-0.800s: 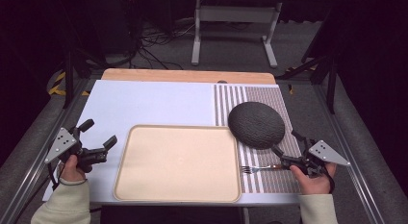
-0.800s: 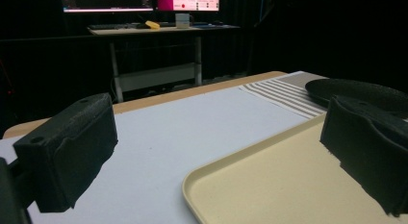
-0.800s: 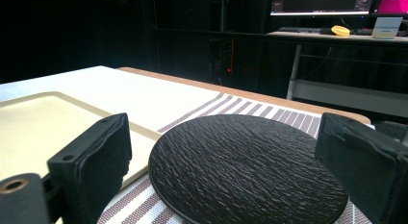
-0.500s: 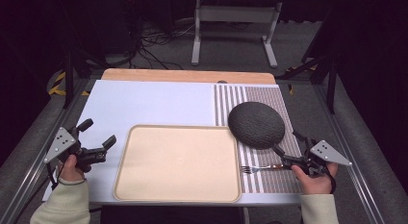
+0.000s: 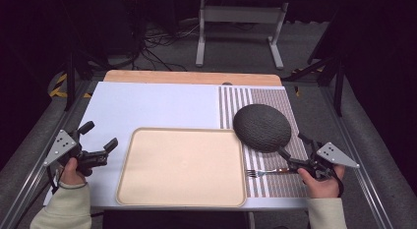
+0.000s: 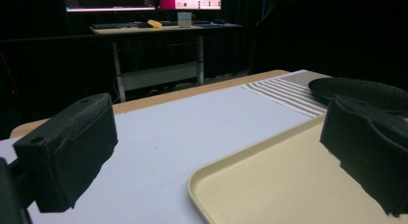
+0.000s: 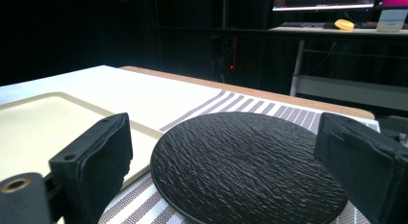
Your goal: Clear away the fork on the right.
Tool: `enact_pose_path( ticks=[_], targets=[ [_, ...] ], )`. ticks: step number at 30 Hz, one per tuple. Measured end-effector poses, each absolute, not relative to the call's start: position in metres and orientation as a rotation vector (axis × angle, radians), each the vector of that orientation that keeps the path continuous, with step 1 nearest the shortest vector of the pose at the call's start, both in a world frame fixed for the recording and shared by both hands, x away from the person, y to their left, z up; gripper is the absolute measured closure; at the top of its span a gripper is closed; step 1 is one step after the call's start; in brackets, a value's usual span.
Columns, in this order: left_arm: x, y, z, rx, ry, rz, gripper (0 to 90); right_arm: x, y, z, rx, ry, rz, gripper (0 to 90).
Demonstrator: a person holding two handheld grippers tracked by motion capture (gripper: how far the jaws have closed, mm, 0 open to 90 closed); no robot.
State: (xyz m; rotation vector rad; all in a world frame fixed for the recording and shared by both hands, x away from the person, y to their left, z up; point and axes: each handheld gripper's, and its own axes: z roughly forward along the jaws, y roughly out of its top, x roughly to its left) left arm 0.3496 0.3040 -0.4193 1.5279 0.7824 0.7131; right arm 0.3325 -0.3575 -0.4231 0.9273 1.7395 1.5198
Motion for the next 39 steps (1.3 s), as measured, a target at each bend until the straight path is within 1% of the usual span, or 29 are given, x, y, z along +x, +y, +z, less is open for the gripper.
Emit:
enact_pose_path(
  ticks=[14, 39],
  targets=[
    [0.350, 0.306, -0.417, 1.542, 0.791, 0.708, 0.0, 0.347, -0.339, -0.398, 0.847, 1.915, 1.441, 7.7],
    [0.348, 0.308, -0.414, 1.546, 0.790, 0.716, 0.0, 0.362, -0.321, -0.380, 0.731, 2.360, 1.082, 8.0]
  ],
)
